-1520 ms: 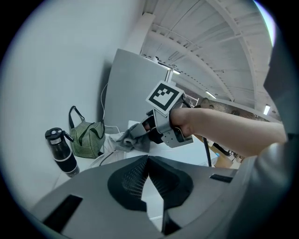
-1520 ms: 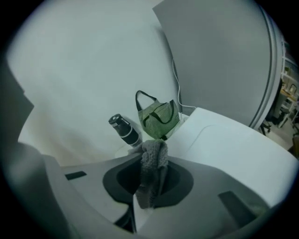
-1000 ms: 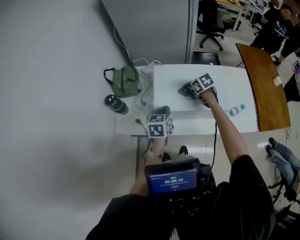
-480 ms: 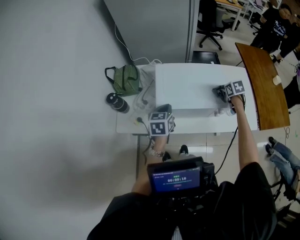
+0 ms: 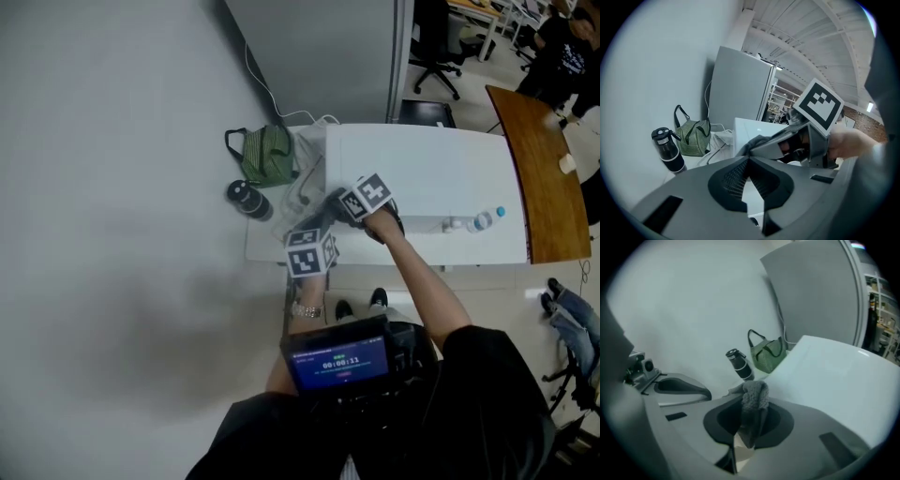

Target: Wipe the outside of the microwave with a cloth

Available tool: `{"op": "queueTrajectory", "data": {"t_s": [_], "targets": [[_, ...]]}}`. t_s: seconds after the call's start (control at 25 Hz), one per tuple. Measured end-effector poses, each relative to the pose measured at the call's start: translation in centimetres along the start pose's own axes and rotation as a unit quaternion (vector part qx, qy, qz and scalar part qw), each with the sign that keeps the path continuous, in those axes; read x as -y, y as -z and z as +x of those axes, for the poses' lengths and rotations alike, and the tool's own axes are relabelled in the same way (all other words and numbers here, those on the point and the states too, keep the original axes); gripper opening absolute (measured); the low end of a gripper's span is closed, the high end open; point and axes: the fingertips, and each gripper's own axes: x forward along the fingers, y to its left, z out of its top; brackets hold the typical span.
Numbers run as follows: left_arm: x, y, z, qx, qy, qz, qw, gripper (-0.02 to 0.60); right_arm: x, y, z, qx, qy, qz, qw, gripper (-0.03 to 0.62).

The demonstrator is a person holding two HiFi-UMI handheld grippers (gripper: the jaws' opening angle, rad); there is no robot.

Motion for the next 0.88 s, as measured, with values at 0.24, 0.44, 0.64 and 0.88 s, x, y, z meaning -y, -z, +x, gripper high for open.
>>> {"op": "queueTrajectory", "data": {"t_s": [0.24,0.44,0.64,0.88], "targets": [[-1.0,0.9,-0.2,-0.009,-0.005,-0.003,0.9999,0.0,1.3,1.9,0.8,-0.042,0.04,-0.023,0.998,0.038],[1.1,1.2,1.7,-0.02,0.026,0.002,0.9995,0.0,7.4,5.7,-4.8,-0.021,0.086,0.022,0.996,0.038],[5.1,0.5,3.9,-0.024,0.071,0.022,0.997,0.0,14.5,12.0,-12.5,0.006,0.146,0.105,0.984,0.038],[8.8,0.7,5.8,-0.036,0.108,0.048,0.9923,0.0,20.7,17.9,-21.0,0.042,0.239,0.186,0.952,0.039]]}}
